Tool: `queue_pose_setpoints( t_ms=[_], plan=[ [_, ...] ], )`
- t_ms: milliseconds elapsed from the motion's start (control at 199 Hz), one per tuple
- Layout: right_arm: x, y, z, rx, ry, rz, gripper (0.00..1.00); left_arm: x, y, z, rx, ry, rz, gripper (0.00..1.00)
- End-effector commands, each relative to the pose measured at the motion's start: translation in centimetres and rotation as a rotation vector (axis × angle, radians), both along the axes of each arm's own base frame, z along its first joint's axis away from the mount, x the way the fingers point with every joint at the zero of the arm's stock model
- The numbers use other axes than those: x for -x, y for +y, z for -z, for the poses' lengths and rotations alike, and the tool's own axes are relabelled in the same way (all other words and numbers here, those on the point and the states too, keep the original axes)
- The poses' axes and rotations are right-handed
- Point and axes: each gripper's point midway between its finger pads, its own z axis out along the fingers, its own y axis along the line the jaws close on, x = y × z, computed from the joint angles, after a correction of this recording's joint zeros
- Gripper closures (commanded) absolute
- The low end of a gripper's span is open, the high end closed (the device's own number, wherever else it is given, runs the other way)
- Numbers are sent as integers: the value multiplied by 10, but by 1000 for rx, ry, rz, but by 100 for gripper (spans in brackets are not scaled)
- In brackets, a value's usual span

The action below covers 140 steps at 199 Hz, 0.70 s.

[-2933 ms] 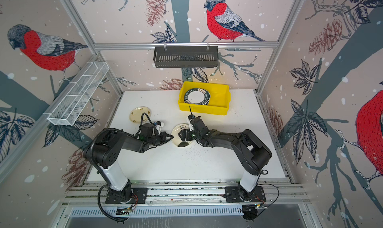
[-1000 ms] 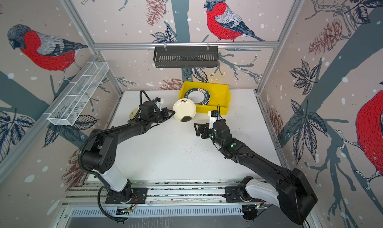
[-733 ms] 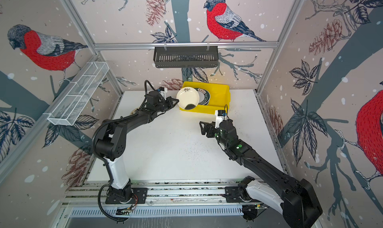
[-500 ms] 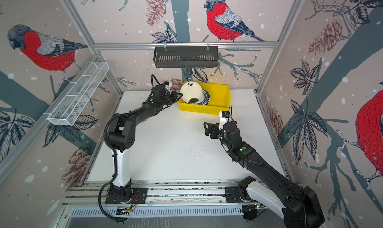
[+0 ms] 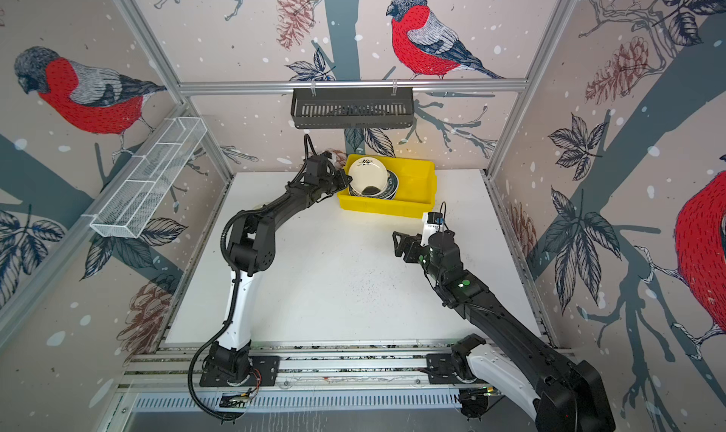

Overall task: Place the plates into the plastic bin on the countertop
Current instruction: Place the plate in the plastic bin.

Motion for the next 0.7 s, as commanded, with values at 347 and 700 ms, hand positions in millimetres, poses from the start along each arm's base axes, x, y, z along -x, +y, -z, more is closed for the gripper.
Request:
queue_pose_setpoints(
  t_ms=[347, 700],
  plan=[
    [-2, 3, -11, 12, -13, -27, 11, 2, 2, -34, -71, -85, 4, 21],
    [-19, 50, -4, 19, 56, -182, 10, 38, 49, -76, -178, -156, -68, 12]
  ],
)
